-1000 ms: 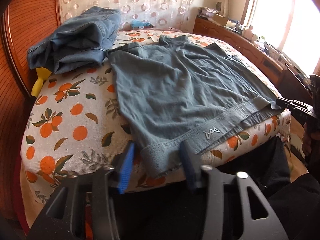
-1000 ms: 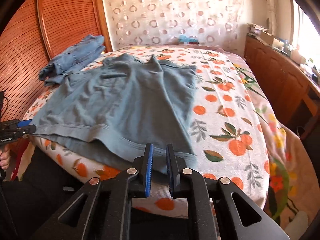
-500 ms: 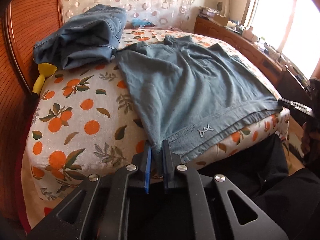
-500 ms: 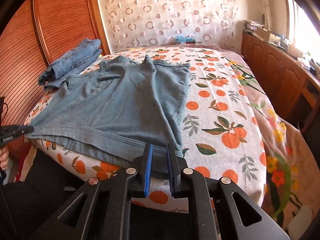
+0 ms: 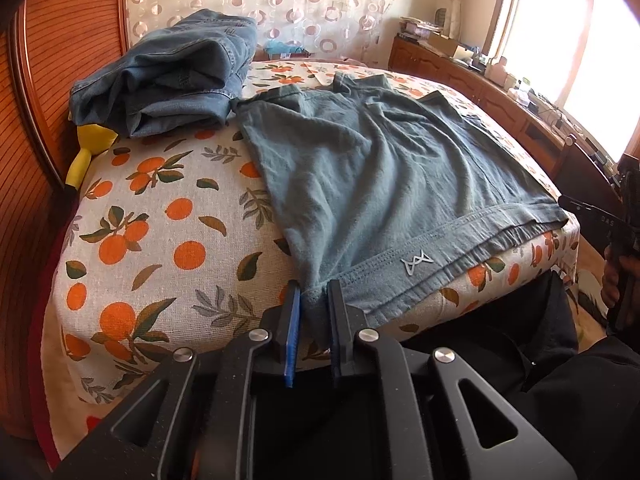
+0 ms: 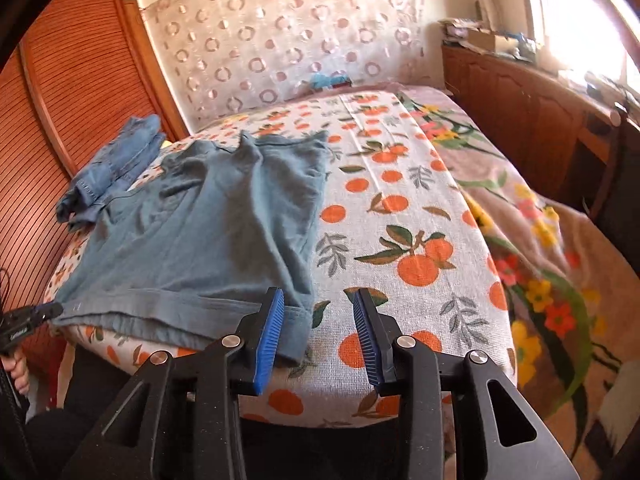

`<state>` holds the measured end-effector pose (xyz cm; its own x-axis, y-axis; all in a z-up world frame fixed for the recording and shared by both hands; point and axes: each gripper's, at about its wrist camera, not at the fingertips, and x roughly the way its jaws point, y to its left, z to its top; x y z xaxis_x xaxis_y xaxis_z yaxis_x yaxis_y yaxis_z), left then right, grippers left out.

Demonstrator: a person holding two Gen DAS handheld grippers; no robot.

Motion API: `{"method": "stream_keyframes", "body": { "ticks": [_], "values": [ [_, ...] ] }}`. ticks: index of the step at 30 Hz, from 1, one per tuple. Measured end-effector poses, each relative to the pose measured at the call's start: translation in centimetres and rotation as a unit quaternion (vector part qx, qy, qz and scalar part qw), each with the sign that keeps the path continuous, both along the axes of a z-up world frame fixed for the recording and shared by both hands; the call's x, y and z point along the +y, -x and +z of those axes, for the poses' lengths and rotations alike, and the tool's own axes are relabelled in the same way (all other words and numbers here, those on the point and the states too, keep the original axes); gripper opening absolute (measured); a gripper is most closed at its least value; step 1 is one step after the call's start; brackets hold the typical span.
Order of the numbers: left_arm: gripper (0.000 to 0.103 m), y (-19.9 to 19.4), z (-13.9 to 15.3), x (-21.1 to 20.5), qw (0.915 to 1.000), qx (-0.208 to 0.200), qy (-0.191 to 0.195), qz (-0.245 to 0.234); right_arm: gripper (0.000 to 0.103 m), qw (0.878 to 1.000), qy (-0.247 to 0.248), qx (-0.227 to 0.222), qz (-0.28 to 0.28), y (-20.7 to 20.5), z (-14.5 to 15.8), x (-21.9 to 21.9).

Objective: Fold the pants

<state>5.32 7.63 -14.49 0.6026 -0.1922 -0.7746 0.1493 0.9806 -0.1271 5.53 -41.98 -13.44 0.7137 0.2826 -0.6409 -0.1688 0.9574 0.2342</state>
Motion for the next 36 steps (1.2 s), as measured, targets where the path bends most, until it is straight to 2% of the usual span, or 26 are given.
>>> {"method": "stream_keyframes", "body": {
  "ticks": [5, 10, 11, 14, 17, 22, 28, 32, 36],
  "values": [
    [0.014, 0.1, 0.0, 0.0, 1.0, -0.001, 0.003, 0.001, 0.038, 0.999, 0.025, 0.004, 0.023, 0.1, -0.4, 1.6],
    [0.023, 0.0, 0.0, 0.1, 0.9999, -0.002, -0.004, 0.009, 0.036, 0.999, 0.015, 0.008, 0.029, 0.2, -0.3, 1.3],
    [0.027, 0.0, 0.0, 0.2, 0.9999, -0.002, -0.004, 0.012, 0.023, 0.999, 0.016, 0.007, 0.032, 0.3, -0.3, 1.3],
    [0.036, -0.1, 0.0, 0.6, 0.9998, 0.001, -0.002, 0.021, 0.011, 0.999, 0.01, 0.007, 0.04, 0.2, -0.2, 1.5],
    [0.041, -0.1, 0.2, 0.7, 0.9997, -0.001, -0.006, 0.024, 0.008, 0.999, -0.006, -0.001, 0.054, 0.0, 0.6, 1.7],
    [0.043, -0.3, 1.2, 1.0, 0.9993, -0.019, -0.003, 0.032, 0.007, 0.996, -0.02, -0.029, 0.083, -1.2, 3.1, 3.4],
    [0.043, -1.6, 3.3, 2.1, 0.9977, -0.051, -0.007, 0.044, 0.007, 0.984, -0.042, -0.059, 0.162, -3.7, 6.0, 9.9],
    [0.044, -2.5, 4.4, 3.2, 0.996, -0.066, -0.007, 0.06, 0.007, 0.969, -0.056, -0.06, 0.235, -4.7, 6.7, 16.6],
    [0.044, -2.7, 5.1, 4.5, 0.9942, -0.076, -0.005, 0.076, 0.007, 0.948, -0.065, -0.051, 0.308, -4.1, 6.8, 23.0]
  ]
}}
